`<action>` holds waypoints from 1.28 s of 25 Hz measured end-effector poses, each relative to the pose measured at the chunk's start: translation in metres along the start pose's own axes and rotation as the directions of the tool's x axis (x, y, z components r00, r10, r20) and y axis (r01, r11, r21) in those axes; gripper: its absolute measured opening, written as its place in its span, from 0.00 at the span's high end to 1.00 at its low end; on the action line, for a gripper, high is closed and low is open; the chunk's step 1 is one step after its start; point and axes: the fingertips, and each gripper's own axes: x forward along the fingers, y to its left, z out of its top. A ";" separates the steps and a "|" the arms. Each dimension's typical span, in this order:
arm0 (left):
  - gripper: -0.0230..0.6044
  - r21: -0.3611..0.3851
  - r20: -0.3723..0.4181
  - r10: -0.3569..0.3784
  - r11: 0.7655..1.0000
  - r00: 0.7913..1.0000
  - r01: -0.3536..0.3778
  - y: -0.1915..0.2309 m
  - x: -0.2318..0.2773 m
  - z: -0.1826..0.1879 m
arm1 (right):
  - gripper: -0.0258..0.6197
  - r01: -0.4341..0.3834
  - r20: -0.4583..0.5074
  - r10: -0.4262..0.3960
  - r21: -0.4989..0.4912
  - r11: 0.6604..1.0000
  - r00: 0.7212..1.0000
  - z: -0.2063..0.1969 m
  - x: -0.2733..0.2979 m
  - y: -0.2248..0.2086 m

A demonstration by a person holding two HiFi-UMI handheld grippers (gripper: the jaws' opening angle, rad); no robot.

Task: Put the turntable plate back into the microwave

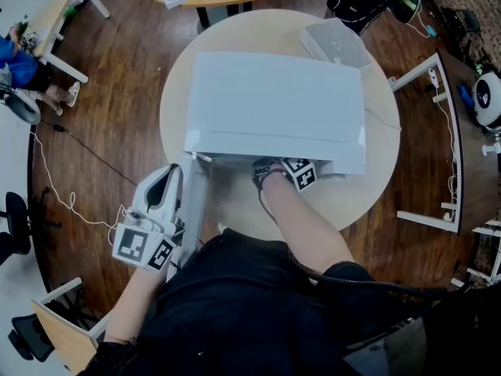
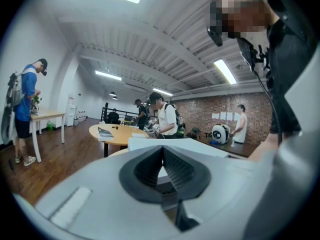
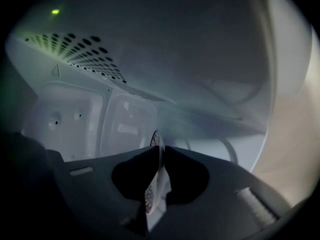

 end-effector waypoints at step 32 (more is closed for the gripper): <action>0.96 0.007 0.062 -0.093 0.996 0.994 0.092 -0.044 -0.007 0.006 | 0.65 -0.125 -0.095 0.121 -0.040 0.991 0.988 -0.028 -0.069 0.017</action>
